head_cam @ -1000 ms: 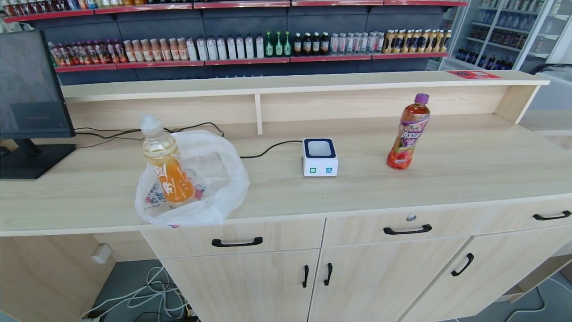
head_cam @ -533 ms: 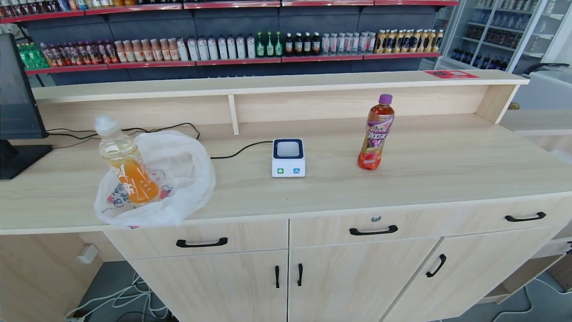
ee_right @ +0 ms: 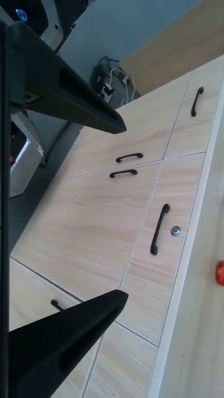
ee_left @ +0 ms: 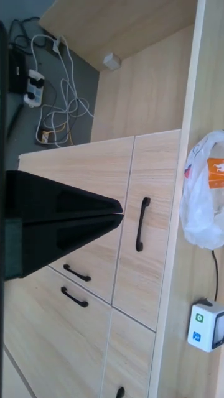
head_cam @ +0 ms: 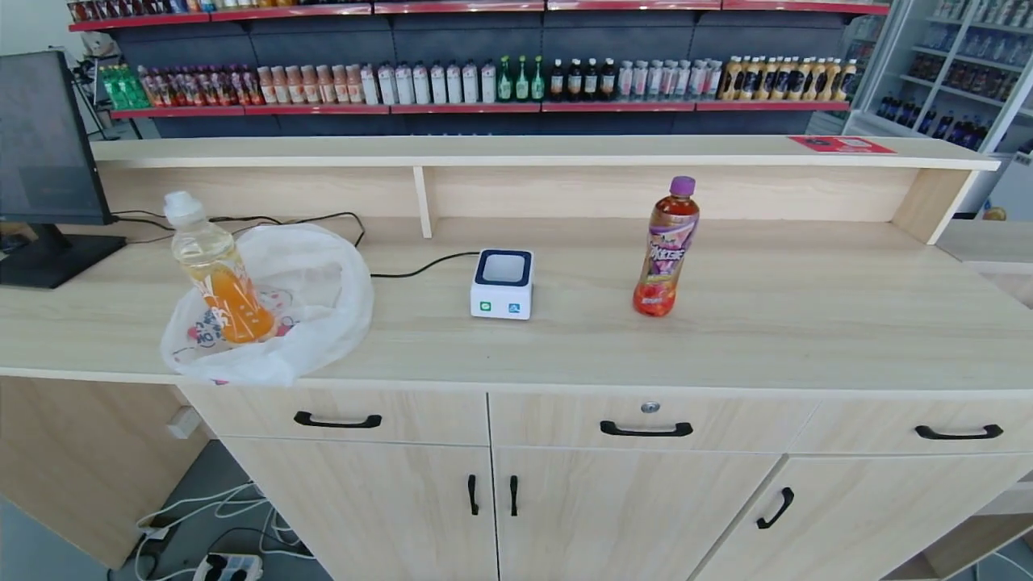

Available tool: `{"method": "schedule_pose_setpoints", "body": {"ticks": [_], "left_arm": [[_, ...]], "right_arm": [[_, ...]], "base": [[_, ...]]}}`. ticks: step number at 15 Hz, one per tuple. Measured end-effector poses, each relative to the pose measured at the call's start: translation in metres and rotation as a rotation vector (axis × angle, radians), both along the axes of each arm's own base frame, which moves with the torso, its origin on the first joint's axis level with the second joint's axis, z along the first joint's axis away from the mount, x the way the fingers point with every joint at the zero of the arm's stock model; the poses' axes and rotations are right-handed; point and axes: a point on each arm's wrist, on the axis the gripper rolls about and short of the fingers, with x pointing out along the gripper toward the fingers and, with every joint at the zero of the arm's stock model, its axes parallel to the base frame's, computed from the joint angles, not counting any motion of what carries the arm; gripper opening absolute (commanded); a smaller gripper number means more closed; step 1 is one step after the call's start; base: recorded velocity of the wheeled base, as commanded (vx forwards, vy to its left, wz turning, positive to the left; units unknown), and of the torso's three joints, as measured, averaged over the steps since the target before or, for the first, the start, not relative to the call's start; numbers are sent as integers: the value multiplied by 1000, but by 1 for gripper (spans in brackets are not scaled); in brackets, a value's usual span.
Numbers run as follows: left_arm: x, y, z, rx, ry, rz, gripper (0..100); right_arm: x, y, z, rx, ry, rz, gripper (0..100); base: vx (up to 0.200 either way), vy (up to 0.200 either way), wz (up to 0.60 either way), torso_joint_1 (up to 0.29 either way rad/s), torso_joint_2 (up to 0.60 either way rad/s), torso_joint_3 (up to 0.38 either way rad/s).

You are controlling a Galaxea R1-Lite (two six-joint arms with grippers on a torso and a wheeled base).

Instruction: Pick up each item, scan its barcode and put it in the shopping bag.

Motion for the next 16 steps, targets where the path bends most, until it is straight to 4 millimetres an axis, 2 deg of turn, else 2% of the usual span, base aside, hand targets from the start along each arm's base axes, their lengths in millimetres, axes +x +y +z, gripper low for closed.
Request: {"method": "schedule_pose_setpoints", "body": {"ticks": [5, 9, 13, 15, 16], "left_arm": [[0, 0, 0, 0, 0, 1, 0], [0, 0, 0, -1, 0, 0, 0], [0, 0, 0, -2, 0, 1, 0], [0, 0, 0, -2, 0, 0, 0], [0, 0, 0, -2, 1, 1, 0]], "right_arm": [[0, 0, 0, -1, 0, -4, 100], [0, 0, 0, -5, -3, -7, 100], [0, -1, 0, -8, -2, -64, 100], [-1, -2, 8, -3, -15, -83, 100], [0, -2, 18, -1, -17, -91, 100]], "base": [[0, 0, 0, 0, 0, 0], [200, 0, 0, 7, 10, -1], [0, 0, 0, 0, 0, 0], [0, 0, 0, 0, 0, 0], [0, 0, 0, 0, 0, 0]]}}
